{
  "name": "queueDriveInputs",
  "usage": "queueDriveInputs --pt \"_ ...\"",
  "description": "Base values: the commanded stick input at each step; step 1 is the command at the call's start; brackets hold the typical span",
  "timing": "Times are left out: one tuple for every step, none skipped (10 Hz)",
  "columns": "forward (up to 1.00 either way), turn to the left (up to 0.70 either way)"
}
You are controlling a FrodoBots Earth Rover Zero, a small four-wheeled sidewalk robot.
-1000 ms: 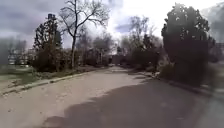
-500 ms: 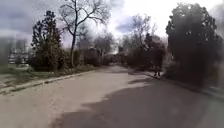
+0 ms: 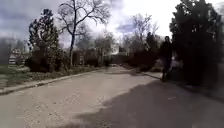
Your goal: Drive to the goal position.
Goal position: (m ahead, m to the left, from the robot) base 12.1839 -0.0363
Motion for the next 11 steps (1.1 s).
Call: queueDriveInputs --pt "0.70 0.00" --pt "0.70 0.00" --pt "0.70 0.00" --pt "0.70 0.00" --pt "0.70 0.00" --pt "0.70 0.00" --pt "0.70 0.00" --pt "0.70 0.00" --pt "0.70 0.00" --pt "0.70 0.00" --pt "0.70 0.00"
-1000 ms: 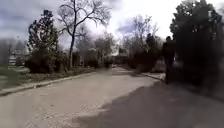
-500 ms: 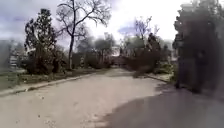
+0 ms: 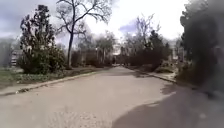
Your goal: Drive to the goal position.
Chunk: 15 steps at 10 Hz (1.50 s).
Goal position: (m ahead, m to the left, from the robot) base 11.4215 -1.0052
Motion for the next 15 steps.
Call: queueDriveInputs --pt "0.70 0.00" --pt "0.70 0.00" --pt "0.70 0.00" --pt "0.70 0.00" --pt "0.70 0.00" --pt "0.70 0.00" --pt "0.70 0.00" --pt "0.70 0.00" --pt "0.70 0.00" --pt "0.70 0.00" --pt "0.70 0.00" --pt "0.70 0.00" --pt "0.70 0.00" --pt "0.70 0.00" --pt "0.70 0.00"
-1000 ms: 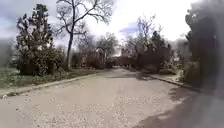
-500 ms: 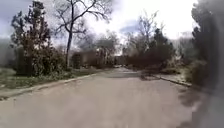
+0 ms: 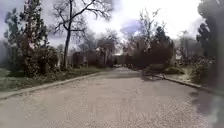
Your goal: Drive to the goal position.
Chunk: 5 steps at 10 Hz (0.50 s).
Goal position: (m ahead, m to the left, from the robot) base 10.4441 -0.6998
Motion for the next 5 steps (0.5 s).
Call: queueDriveInputs --pt "0.70 0.00" --pt "0.70 0.00" --pt "0.70 0.00" --pt "0.70 0.00" --pt "0.70 0.00"
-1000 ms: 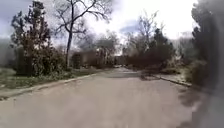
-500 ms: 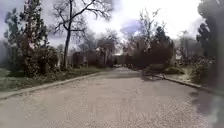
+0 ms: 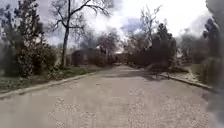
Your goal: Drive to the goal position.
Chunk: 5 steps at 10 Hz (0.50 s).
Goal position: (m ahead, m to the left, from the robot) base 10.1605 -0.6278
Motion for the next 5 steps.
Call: queueDriveInputs --pt "0.70 0.00" --pt "0.70 0.00" --pt "0.70 0.00" --pt "0.70 0.00" --pt "0.70 0.00"
